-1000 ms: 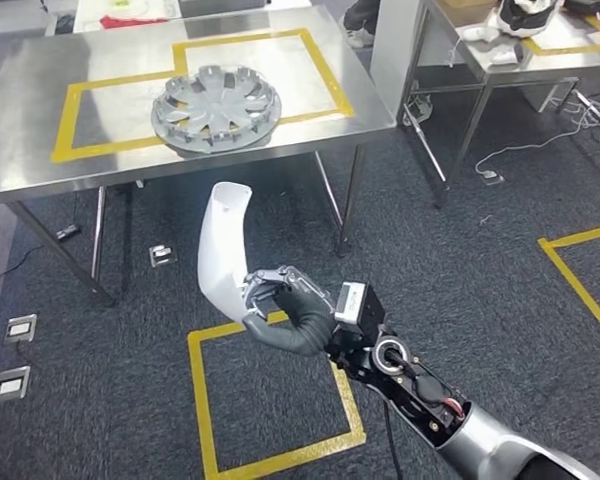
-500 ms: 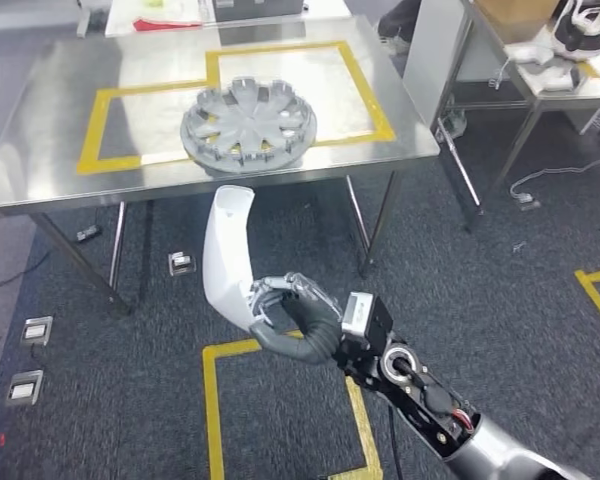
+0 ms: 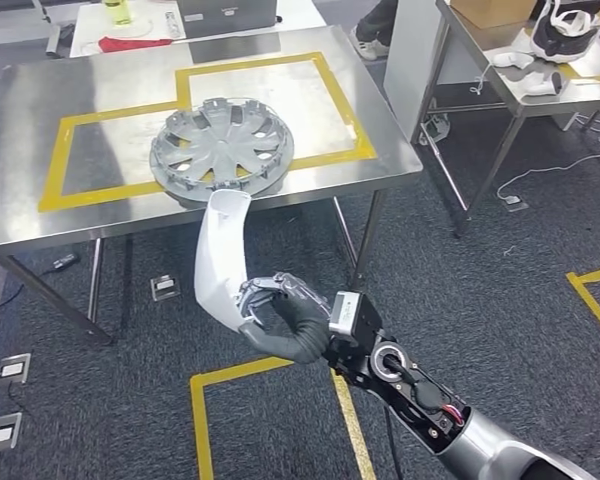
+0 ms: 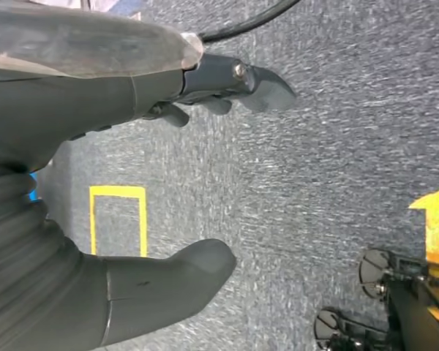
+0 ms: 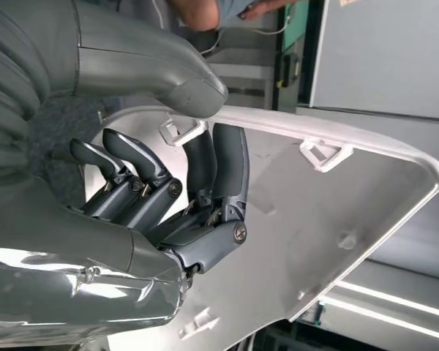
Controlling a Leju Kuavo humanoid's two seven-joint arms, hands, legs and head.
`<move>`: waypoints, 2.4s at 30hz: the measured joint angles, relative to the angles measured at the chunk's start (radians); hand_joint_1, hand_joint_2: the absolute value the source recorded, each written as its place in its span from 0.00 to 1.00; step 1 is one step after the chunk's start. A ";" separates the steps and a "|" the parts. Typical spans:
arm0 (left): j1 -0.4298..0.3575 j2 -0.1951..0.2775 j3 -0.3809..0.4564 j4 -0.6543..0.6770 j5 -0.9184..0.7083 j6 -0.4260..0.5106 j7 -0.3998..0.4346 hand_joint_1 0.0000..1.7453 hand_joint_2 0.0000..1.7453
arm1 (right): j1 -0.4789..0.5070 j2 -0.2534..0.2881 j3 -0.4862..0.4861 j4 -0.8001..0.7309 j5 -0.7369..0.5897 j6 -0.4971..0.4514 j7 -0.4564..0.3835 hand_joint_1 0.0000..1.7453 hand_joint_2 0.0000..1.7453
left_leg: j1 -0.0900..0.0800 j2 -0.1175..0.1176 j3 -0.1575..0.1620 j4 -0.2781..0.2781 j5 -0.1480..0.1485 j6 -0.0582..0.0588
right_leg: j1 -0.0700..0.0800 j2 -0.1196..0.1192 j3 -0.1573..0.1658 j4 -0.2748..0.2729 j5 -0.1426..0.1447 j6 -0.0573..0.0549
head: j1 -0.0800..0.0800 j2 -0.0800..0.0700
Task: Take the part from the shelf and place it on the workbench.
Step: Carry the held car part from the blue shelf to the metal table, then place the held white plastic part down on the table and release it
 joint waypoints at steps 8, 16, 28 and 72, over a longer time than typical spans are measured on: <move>-0.004 -0.002 0.000 -0.001 0.004 0.007 0.000 0.00 1.00 | -0.006 0.000 0.000 -0.005 0.001 0.006 -0.002 1.00 1.00 | 0.009 0.001 0.077 -0.026 -0.032 0.020 | -0.010 -0.009 -0.139 0.276 -0.094 0.038 | 0.022 0.000; -0.006 -0.005 0.000 -0.001 0.004 0.006 -0.001 0.00 1.00 | -0.009 0.000 0.000 -0.002 0.001 0.010 -0.007 1.00 1.00 | 0.008 -0.008 0.174 -0.025 -0.117 -0.005 | -0.013 -0.013 -0.164 0.024 0.118 0.026 | 0.036 0.000; -0.003 -0.002 0.000 -0.001 -0.009 0.008 -0.010 0.00 1.00 | -0.011 0.003 0.001 0.001 0.015 0.009 -0.016 1.00 1.00 | 0.007 0.003 -0.007 0.104 -0.104 -0.012 | -0.006 -0.004 -0.060 0.011 0.054 -0.008 | 0.005 0.000; -0.004 0.005 0.001 -0.001 0.007 0.020 -0.010 0.00 1.00 | -0.016 0.003 0.016 0.003 0.012 0.010 -0.012 1.00 1.00 | -0.004 -0.005 0.041 -0.021 -0.013 0.000 | -0.004 -0.001 -0.025 -0.003 0.015 0.009 | 0.013 0.000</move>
